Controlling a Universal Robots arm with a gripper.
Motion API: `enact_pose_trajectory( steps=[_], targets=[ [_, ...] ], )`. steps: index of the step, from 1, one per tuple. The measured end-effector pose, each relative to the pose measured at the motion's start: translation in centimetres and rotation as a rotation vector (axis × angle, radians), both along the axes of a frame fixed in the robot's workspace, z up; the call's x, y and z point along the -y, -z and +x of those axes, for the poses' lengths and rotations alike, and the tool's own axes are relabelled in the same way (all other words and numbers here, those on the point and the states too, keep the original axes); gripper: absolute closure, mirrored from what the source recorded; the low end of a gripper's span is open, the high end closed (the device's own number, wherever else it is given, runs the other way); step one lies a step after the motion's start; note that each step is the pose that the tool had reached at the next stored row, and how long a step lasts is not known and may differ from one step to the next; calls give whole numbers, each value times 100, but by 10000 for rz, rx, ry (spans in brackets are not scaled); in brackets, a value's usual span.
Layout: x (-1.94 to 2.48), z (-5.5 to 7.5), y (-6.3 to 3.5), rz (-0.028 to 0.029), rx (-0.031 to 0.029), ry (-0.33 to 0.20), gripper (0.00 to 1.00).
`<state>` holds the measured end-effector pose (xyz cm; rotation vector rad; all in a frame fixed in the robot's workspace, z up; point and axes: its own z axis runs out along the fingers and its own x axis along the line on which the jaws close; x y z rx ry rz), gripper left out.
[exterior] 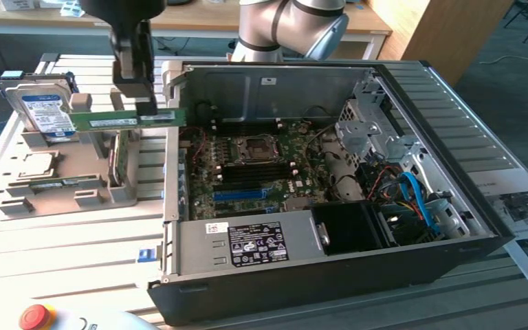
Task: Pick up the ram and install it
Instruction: 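Pick up the ram and move it above insertion slot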
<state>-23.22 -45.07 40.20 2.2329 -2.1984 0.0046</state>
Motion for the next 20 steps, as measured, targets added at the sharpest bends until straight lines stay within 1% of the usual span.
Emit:
enact_pose_trajectory(
  steps=[20],
  targets=[
    [0, 910, 50, 1, 1, 1, 88]
  ],
)
